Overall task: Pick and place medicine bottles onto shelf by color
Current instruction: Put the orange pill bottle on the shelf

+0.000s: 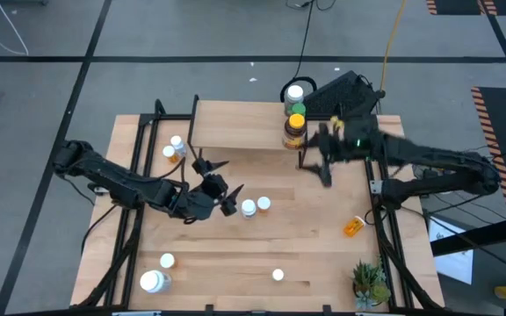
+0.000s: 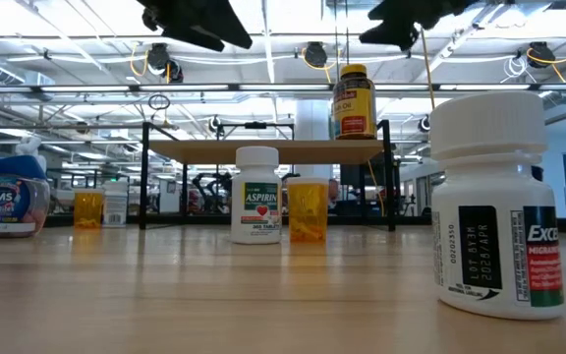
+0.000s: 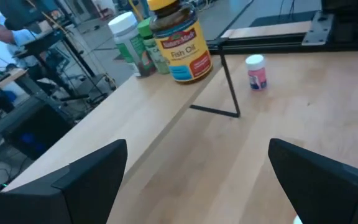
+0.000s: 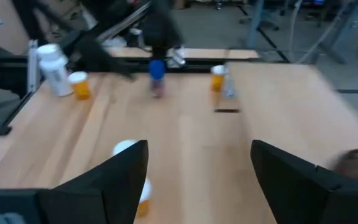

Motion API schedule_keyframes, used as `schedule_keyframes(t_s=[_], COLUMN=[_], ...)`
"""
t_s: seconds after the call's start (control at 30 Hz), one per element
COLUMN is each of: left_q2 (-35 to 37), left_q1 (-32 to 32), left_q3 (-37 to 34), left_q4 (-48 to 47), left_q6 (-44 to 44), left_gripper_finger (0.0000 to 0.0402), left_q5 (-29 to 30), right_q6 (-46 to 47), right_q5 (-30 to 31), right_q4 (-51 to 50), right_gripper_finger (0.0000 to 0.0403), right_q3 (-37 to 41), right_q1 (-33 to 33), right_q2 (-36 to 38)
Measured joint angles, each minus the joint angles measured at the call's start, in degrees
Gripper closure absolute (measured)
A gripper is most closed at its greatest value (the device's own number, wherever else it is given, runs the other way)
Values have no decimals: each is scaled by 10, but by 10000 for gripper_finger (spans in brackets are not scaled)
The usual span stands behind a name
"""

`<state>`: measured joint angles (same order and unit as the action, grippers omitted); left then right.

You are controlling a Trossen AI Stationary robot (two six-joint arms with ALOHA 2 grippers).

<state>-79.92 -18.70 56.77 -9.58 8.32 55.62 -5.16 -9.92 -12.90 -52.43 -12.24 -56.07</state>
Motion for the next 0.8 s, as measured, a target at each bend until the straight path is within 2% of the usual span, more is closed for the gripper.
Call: schedule_keyframes(t_s=[0.13, 0.3, 0.4, 0.53, 0.8], left_q2=[0, -12, -36, -64, -102], left_q1=[0, 12, 16, 19, 13], left_q3=[0, 0, -1, 0, 0], left_q4=[2, 7, 3, 10, 13], left_q6=[17, 65, 93, 136, 209], left_gripper_finger=[7, 7, 7, 7, 7], left_q5=[-11, -93, -106, -107, -108], right_q6=[15, 10, -1, 13, 15], right_q5=[74, 154, 175, 175, 174], right_q4=[147, 344, 413, 465, 590], right_gripper_finger=[131, 132, 132, 129, 97], right_q3=[110, 210, 240, 241, 239], right_q1=[100, 186, 200, 198, 199], right_q2=[-2, -51, -100, -187, -310])
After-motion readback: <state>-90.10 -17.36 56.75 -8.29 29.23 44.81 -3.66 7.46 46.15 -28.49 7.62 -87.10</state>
